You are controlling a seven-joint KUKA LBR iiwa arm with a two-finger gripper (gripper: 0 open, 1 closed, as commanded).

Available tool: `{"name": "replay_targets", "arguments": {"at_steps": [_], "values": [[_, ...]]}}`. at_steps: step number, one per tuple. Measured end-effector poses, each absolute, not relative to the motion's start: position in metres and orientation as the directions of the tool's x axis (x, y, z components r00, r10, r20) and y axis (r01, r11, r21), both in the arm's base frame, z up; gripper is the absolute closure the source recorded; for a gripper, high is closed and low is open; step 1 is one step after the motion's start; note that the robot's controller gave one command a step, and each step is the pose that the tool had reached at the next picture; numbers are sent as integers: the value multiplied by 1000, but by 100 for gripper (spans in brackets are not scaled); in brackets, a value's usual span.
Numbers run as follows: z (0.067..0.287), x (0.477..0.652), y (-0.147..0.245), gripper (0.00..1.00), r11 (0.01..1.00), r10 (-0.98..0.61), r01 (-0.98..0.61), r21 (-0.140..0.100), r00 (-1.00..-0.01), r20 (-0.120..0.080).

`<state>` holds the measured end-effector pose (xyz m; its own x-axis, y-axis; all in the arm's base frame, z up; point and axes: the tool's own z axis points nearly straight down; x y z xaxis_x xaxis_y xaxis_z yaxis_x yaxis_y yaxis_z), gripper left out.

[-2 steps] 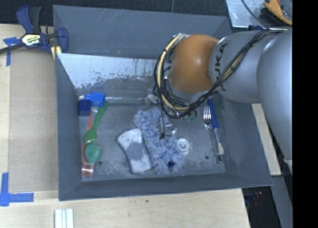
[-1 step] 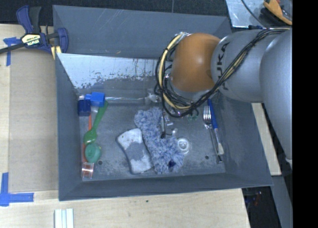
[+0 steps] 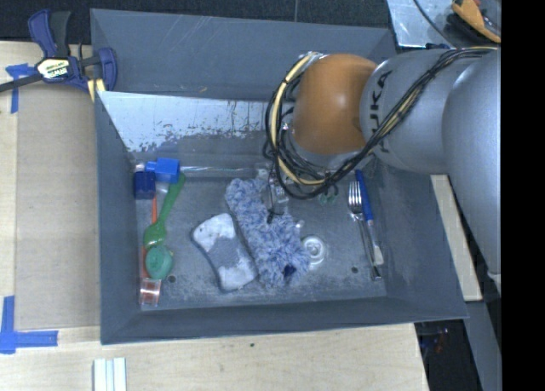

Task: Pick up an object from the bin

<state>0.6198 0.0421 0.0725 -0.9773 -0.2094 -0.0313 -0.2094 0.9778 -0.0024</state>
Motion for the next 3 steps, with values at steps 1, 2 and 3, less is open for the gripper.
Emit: {"name": "replay_targets", "arguments": {"at_steps": [1, 2, 3], "values": [[73, 620, 42, 100, 978, -209, -209, -2, -977, -31], [93, 616, 42, 100, 978, -209, -209, -1, -978, -19], [134, 618, 42, 100, 978, -209, -209, -3, -977, -28]]}}
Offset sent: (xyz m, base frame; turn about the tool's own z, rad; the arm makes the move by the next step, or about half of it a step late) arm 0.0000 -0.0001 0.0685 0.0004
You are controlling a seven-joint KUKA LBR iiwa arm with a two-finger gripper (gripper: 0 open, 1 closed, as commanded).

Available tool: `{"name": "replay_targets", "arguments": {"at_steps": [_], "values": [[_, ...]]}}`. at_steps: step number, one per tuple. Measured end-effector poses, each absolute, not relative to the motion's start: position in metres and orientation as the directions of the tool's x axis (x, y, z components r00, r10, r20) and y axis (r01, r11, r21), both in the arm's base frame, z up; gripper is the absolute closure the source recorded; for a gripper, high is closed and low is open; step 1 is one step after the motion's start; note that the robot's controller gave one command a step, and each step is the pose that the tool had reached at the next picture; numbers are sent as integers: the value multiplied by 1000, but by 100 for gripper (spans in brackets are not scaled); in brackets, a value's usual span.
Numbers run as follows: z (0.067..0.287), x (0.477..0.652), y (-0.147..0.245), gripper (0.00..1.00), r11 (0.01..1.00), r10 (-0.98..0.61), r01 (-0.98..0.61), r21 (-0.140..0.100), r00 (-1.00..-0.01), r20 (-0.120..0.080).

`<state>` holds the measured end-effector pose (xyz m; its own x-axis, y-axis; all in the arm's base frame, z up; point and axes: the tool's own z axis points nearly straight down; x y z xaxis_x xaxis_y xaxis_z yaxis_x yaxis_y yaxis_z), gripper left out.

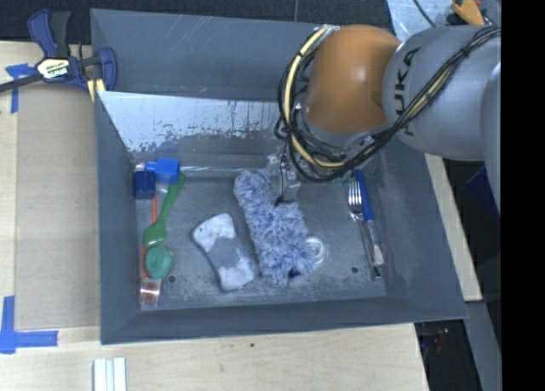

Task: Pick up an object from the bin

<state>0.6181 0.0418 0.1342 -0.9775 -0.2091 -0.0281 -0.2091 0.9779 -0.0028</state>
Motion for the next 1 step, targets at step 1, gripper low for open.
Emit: {"name": "replay_targets", "arguments": {"at_steps": [1], "values": [[146, 618, 42, 100, 978, -208, -208, -3, -978, -30]]}}
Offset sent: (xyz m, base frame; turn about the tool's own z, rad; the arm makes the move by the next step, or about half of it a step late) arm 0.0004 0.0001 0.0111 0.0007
